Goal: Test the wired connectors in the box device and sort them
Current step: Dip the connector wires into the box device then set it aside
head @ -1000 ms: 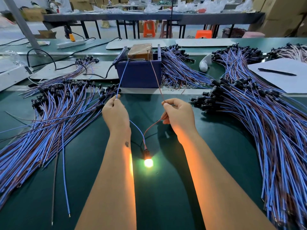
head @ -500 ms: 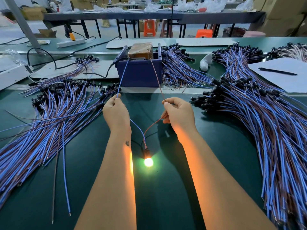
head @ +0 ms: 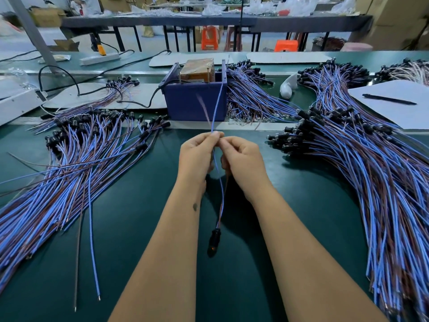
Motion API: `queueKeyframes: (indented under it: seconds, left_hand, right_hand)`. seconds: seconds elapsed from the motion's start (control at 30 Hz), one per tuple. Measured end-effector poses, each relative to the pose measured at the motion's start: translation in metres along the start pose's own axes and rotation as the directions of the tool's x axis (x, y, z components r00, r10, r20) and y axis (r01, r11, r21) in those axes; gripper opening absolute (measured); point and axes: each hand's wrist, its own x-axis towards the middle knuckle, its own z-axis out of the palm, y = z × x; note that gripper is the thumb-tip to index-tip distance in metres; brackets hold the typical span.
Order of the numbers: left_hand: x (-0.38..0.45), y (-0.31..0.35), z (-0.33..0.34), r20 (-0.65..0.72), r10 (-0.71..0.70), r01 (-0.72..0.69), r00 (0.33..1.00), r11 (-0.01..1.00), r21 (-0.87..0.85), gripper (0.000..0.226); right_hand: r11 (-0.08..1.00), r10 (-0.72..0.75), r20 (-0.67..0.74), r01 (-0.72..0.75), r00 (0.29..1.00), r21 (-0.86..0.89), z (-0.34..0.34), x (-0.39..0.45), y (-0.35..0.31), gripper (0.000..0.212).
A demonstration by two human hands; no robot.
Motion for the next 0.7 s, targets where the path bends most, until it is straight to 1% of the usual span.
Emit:
queueKeyframes:
  seconds: [0.03,0.07,0.1,0.13,0.17,0.2,0.23,0.27,0.33,0.37,0.4,0.43,0.47,0.53,0.6,0.63,0.67,0.7]
  left_hand:
    - [0.001,0.003,-0.001,-0.001,-0.044,0.043,0.999,0.989,-0.141,0.020]
    - [0.003,0.006,-0.003,0.008,-0.084,0.083,0.996,0.951,-0.298,0.020]
    - [0.004,0.008,-0.005,0.023,-0.116,0.114,0.993,0.890,-0.441,0.019]
    - [0.005,0.010,-0.007,0.031,-0.138,0.133,0.990,0.829,-0.544,0.018]
    - [0.005,0.011,-0.008,0.025,-0.153,0.137,0.988,0.790,-0.597,0.017]
    - [0.006,0.011,-0.010,0.005,-0.158,0.128,0.987,0.780,-0.612,0.016]
    - [0.006,0.009,-0.010,-0.020,-0.155,0.112,0.988,0.789,-0.604,0.015]
    - [0.006,0.008,-0.009,-0.043,-0.145,0.093,0.988,0.806,-0.585,0.014]
    - [0.005,0.004,-0.006,-0.076,-0.107,0.056,0.991,0.867,-0.495,0.013]
    - [0.004,0.002,-0.004,-0.086,-0.063,0.024,0.994,0.919,-0.394,0.014]
    - [0.002,0.000,-0.002,-0.082,-0.003,-0.018,0.997,0.968,-0.251,0.014]
    - [-0.001,-0.002,0.002,-0.057,0.062,-0.067,0.996,0.994,-0.089,0.014]
    - [-0.004,-0.005,0.006,-0.009,0.122,-0.121,0.992,0.991,0.064,0.015]
    - [-0.013,-0.009,0.016,0.126,0.207,-0.237,0.970,0.921,0.310,0.015]
    - [-0.021,-0.014,0.024,0.270,0.250,-0.353,0.930,0.815,0.459,0.012]
    - [-0.025,-0.016,0.027,0.339,0.267,-0.415,0.902,0.753,0.511,0.011]
    - [-0.029,-0.018,0.030,0.407,0.281,-0.479,0.869,0.685,0.549,0.010]
    - [-0.032,-0.020,0.033,0.468,0.280,-0.529,0.838,0.626,0.573,0.007]
  right_hand:
    - [0.991,0.038,0.032,-0.042,0.999,0.128,-0.001,0.000,-0.003,0.019]
    - [0.978,0.054,0.084,-0.069,0.995,0.197,-0.004,0.000,-0.005,0.021]
    - [0.976,0.045,0.154,-0.077,0.987,0.204,-0.008,0.000,-0.006,0.024]
    - [0.979,0.025,0.239,-0.073,0.971,0.191,-0.010,-0.001,-0.007,0.031]
    - [0.982,-0.003,0.315,-0.058,0.949,0.182,-0.011,-0.002,-0.007,0.039]
    - [0.980,-0.029,0.354,-0.043,0.935,0.193,-0.011,-0.003,-0.007,0.044]
    - [0.972,-0.047,0.346,-0.037,0.937,0.232,-0.011,-0.003,-0.008,0.043]
    - [0.955,-0.058,0.298,-0.034,0.953,0.295,-0.010,-0.003,-0.009,0.036]
    - [0.905,-0.040,0.123,-0.016,0.992,0.425,-0.013,-0.001,-0.010,0.016]
    - [0.886,-0.001,0.019,-0.008,1.000,0.463,-0.016,0.002,-0.009,0.015]
    - [0.880,0.043,-0.078,-0.001,0.996,0.474,-0.020,0.006,-0.008,0.021]
    - [0.886,0.082,-0.165,0.004,0.983,0.464,-0.025,0.008,-0.006,0.027]
    - [0.903,0.108,-0.246,0.009,0.963,0.430,-0.030,0.011,-0.004,0.032]
    - [0.952,0.120,-0.367,-0.001,0.922,0.307,-0.038,0.015,-0.001,0.039]
    - [0.991,0.095,-0.428,-0.044,0.899,0.127,-0.043,0.019,0.002,0.045]
    - [0.996,0.082,-0.438,-0.059,0.895,0.065,-0.046,0.020,0.003,0.046]
    - [0.996,0.088,-0.440,-0.072,0.894,0.053,-0.047,0.021,0.004,0.045]
    - [0.992,0.113,-0.424,-0.083,0.898,0.090,-0.049,0.021,0.004,0.044]
